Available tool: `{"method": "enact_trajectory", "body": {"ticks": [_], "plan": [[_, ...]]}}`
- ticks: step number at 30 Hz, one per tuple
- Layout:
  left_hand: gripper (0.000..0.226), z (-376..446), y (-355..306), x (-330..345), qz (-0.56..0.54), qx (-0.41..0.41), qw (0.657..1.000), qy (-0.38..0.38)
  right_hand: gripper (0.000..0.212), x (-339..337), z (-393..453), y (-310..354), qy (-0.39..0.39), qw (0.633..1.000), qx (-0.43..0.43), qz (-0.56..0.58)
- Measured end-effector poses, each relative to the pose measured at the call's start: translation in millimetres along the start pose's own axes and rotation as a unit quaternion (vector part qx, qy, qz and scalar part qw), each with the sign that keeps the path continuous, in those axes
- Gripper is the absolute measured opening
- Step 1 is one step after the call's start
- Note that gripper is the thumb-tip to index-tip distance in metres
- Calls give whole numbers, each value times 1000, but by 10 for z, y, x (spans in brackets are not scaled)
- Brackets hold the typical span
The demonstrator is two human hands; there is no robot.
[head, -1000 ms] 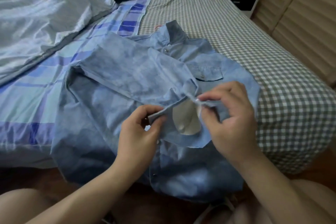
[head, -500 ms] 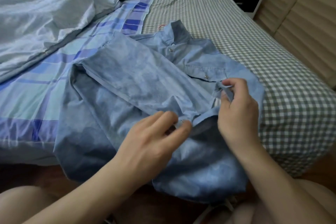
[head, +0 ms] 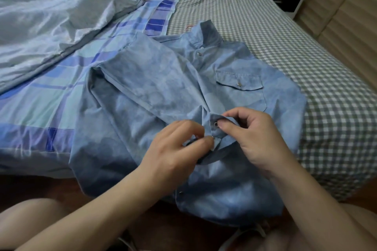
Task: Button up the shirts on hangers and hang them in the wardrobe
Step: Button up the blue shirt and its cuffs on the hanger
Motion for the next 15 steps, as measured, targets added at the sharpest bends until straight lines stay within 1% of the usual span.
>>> {"method": "enact_trajectory", "body": {"ticks": [2, 3, 4, 6, 8, 12, 15], "plan": [[13, 26, -103, -56, 25, 69, 997, -11, 8, 43, -7, -54, 23, 999, 31, 37], [8, 35, -121, -79, 29, 84, 996, -19, 7, 75, -18, -70, 38, 997, 43, 54], [9, 39, -124, -98, 28, 91, 995, -29, 6, 109, -31, -89, 52, 995, 53, 71], [17, 14, -121, -94, 21, 101, 994, -39, 4, 181, -74, -121, 78, 989, 74, 101], [22, -8, -104, -71, 15, 105, 994, -38, 4, 229, -114, -166, 87, 982, 97, 135], [25, -12, -100, -35, 8, 107, 994, -28, 8, 254, -133, -225, 78, 965, 137, 209], [25, -16, -107, -6, -2, 108, 994, -11, 14, 238, -129, -226, 73, 964, 138, 216]]}}
Point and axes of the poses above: each hand's wrist, its own z-axis towards the middle knuckle, its own x-axis out of the palm, y = z × x, the point moved 9 cm from there along z, towards the middle knuckle, and after that the axes turned 9 degrees about z, right-handed, at the moved point
